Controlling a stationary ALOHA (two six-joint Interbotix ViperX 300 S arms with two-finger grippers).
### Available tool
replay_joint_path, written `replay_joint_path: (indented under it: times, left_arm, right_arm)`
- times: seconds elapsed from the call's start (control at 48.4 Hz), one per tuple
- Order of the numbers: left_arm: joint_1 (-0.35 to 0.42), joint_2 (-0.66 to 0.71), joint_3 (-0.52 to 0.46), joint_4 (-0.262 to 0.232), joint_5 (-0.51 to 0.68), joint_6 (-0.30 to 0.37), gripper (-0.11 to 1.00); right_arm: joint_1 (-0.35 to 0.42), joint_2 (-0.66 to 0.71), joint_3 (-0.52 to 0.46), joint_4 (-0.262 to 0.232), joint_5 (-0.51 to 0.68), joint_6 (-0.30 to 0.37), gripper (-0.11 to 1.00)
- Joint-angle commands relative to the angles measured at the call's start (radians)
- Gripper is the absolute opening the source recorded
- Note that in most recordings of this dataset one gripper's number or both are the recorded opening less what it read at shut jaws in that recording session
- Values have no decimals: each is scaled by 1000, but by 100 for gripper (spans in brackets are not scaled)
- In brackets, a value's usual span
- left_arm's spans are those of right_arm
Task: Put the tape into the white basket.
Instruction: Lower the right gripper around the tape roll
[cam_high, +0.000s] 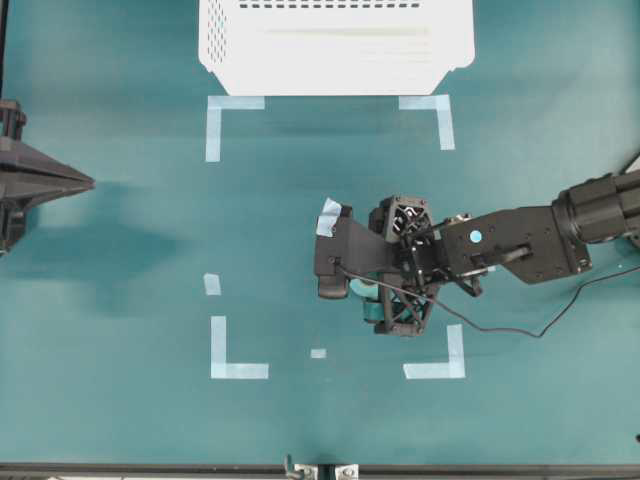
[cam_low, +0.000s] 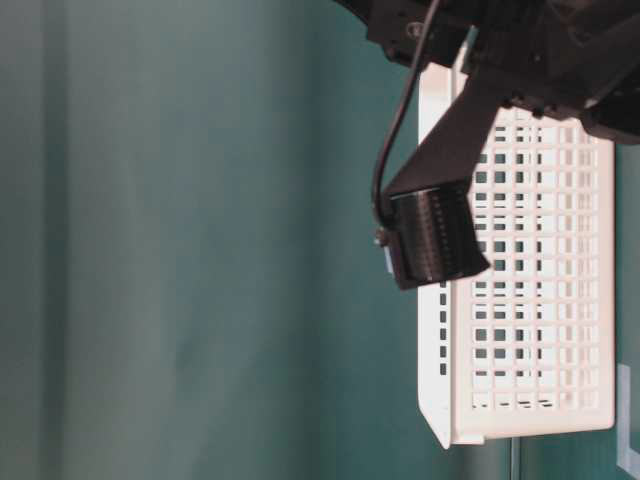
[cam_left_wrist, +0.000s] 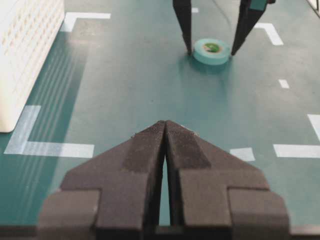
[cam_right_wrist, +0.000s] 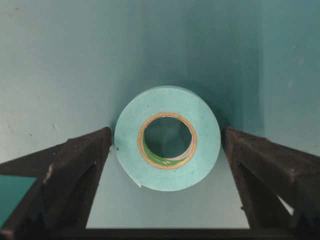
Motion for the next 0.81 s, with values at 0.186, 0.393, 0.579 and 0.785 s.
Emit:
replay_joint_path:
  times: [0.186, 0.393, 0.579, 0.785]
  left_arm:
    - [-3, 9, -11, -2, -3, 2, -11]
    - [-3, 9, -11, -2, -3, 2, -11]
    - [-3, 9, -11, -2, -3, 2, -11]
    - [-3, 9, -11, -2, -3, 2, -11]
  right_arm:
    - [2, -11, -6, 2, -6, 2, 100]
    - [2, -11, -6, 2, -6, 2, 100]
    - [2, -11, -8, 2, -5, 3, 100]
    - [2, -9, -12, -3, 49, 3, 74]
